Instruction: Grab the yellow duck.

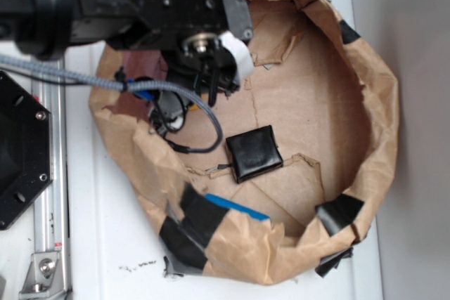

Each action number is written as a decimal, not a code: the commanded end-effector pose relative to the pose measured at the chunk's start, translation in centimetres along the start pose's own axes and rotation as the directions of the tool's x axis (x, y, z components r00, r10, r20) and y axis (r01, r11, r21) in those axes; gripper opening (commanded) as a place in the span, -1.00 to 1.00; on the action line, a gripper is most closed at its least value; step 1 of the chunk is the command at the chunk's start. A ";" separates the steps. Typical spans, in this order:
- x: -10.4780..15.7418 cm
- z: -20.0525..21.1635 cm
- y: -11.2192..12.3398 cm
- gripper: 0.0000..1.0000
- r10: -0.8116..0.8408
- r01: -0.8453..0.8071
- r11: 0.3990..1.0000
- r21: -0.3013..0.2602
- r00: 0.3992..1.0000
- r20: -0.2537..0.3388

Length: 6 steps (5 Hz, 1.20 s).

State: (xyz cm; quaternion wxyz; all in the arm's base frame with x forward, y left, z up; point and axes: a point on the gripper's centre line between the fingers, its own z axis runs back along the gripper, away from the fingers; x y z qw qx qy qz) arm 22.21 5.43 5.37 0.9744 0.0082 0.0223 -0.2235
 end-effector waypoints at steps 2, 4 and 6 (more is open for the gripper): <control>0.1 0.6 0.3 1.00 0.000 0.000 1.000 0.017 1.000 0.021; -0.6 0.0 1.7 1.00 0.015 -0.021 0.997 0.074 0.997 0.082; -0.5 -0.5 2.0 1.00 0.014 -0.024 0.988 0.155 0.998 0.064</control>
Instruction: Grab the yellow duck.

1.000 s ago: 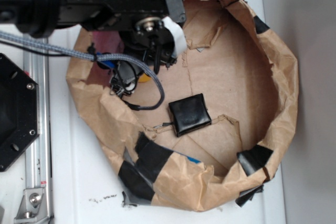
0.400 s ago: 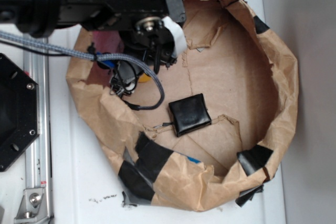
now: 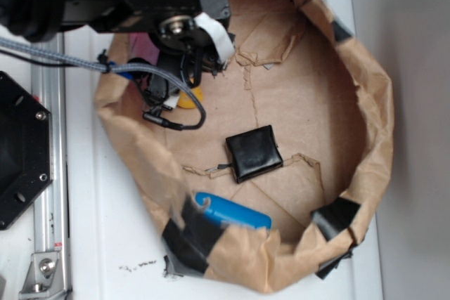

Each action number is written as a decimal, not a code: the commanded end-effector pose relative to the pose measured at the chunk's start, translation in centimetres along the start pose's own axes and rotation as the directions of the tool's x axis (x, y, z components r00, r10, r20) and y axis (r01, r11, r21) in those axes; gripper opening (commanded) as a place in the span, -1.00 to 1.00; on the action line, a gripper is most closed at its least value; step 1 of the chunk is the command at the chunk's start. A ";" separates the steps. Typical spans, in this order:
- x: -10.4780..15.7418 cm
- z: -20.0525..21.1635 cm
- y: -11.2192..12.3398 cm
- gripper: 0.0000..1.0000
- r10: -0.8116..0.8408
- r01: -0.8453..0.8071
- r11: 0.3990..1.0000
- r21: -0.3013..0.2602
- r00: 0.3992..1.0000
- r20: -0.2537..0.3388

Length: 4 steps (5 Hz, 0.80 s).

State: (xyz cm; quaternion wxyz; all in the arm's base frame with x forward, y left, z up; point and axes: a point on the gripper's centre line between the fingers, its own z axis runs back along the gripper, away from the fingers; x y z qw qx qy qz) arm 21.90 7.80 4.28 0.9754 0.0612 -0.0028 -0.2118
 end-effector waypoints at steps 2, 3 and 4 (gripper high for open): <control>1.4 0.2 -0.2 1.00 -0.009 0.007 0.999 0.041 0.999 0.031; 1.7 0.0 -0.4 1.00 -0.006 0.005 1.000 0.020 0.998 0.060; 2.9 -1.2 -1.8 1.00 -0.014 0.013 1.000 0.007 0.995 0.096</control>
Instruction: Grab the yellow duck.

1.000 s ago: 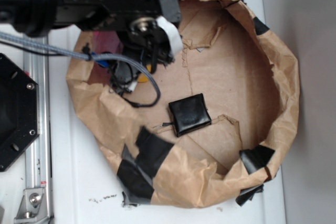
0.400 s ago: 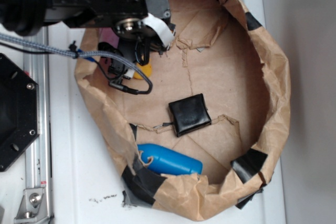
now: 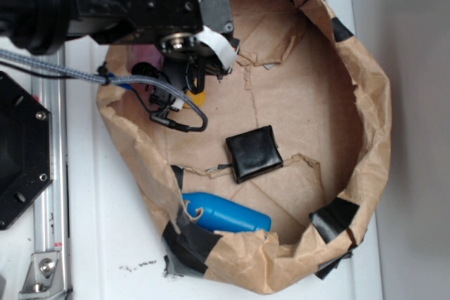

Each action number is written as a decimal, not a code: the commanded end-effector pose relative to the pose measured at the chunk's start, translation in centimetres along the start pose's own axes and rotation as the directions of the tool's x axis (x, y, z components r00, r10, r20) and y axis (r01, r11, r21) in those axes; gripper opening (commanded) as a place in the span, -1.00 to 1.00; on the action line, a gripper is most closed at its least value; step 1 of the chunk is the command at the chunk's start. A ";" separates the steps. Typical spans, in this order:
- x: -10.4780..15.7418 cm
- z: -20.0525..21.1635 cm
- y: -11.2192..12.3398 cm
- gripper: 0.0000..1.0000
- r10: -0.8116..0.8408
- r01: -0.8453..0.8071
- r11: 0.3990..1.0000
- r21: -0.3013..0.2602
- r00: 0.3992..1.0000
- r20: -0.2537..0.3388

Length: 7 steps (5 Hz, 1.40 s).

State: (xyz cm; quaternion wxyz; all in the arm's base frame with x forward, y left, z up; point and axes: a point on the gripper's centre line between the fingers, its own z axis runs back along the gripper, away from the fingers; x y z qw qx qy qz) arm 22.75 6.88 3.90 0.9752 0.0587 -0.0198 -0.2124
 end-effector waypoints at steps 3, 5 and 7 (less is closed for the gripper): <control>3.1 -2.0 -7.5 1.00 -0.127 0.134 0.985 -0.108 0.989 0.074; 4.3 -1.3 -9.5 1.00 -0.118 0.131 0.983 -0.126 0.987 0.106; 4.1 -1.4 -9.5 1.00 -0.124 0.132 0.987 -0.086 0.988 0.088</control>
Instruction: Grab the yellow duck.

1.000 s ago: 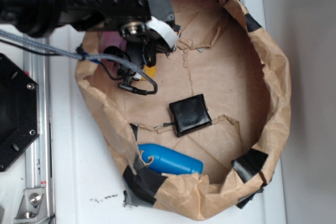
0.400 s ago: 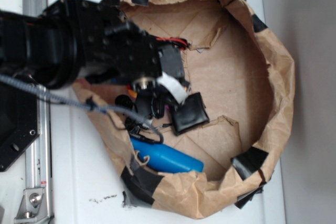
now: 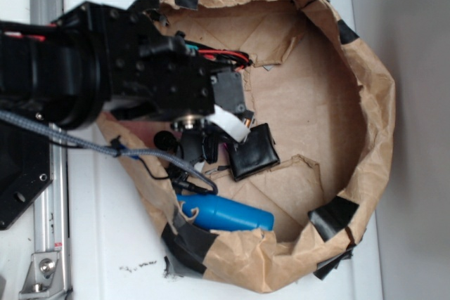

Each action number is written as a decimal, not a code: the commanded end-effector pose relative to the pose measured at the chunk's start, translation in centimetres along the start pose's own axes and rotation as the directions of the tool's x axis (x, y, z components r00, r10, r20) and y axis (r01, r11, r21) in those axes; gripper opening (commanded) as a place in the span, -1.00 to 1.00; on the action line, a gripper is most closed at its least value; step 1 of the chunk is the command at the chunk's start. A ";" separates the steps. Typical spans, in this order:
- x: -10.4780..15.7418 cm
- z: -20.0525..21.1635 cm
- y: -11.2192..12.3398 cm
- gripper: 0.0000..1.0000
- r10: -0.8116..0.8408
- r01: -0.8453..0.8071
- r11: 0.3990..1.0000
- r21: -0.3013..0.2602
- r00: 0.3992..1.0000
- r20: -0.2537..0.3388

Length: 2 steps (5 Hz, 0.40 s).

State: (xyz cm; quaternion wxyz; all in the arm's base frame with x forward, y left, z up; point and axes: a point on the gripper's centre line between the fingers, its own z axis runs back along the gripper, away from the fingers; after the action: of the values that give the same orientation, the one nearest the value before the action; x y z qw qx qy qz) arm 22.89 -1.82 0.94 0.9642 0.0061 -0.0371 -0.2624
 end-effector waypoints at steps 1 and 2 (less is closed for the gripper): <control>-0.1 0.6 -0.7 1.00 -0.012 0.012 1.000 0.010 1.000 -0.017; -1.7 1.0 0.3 1.00 0.023 -0.024 0.999 -0.036 1.000 -0.020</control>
State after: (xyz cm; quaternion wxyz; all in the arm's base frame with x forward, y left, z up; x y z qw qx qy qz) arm 21.43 -0.24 1.09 0.9708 -0.0103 -0.0107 -0.2392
